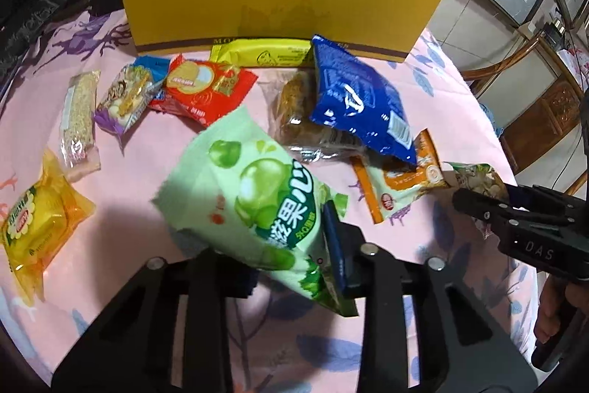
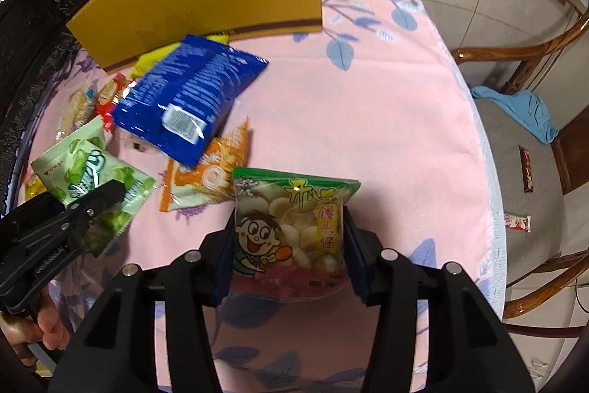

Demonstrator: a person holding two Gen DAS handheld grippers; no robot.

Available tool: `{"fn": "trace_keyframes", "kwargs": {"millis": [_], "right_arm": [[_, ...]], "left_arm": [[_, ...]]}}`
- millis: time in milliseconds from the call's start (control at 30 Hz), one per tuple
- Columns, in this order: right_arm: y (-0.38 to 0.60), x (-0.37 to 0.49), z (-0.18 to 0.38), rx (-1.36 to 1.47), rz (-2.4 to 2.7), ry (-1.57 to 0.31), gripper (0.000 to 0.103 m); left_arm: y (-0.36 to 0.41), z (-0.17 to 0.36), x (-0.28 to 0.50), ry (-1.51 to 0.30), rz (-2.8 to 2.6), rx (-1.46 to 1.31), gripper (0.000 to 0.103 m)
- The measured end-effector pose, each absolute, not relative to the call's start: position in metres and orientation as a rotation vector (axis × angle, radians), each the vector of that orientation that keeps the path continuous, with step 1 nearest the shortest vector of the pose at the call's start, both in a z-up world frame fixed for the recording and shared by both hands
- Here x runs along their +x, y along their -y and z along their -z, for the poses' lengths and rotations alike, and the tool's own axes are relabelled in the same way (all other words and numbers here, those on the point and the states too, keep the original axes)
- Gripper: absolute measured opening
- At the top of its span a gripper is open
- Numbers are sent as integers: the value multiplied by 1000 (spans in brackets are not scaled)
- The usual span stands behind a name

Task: Organize snacks
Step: 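Carry the apple-chip bag and cartoon puff bag into the yellow box and release both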

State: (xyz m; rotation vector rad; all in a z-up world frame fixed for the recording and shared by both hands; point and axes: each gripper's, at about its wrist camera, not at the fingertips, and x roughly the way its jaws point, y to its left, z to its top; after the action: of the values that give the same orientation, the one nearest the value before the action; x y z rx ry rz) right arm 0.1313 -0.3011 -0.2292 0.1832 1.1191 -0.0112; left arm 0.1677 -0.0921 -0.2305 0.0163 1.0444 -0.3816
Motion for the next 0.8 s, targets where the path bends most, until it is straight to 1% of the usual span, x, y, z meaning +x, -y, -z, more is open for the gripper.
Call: {"fn": "trace_keyframes", "kwargs": {"millis": [200, 267, 433, 600, 800], "right_arm": [[291, 132, 208, 174, -5, -1076, 51], [287, 132, 200, 169, -15, -1060, 51], [277, 132, 188, 160, -39, -1041, 51], [271, 133, 184, 174, -49, -1035, 51], [266, 139, 171, 175, -67, -1008, 51]], "left_arm": [[94, 216, 165, -1021, 390, 8, 20], [91, 209, 163, -1011, 391, 2, 19], [77, 188, 155, -963, 397, -23, 18], [57, 177, 149, -952, 377, -51, 18], [39, 152, 153, -893, 349, -60, 18]]}}
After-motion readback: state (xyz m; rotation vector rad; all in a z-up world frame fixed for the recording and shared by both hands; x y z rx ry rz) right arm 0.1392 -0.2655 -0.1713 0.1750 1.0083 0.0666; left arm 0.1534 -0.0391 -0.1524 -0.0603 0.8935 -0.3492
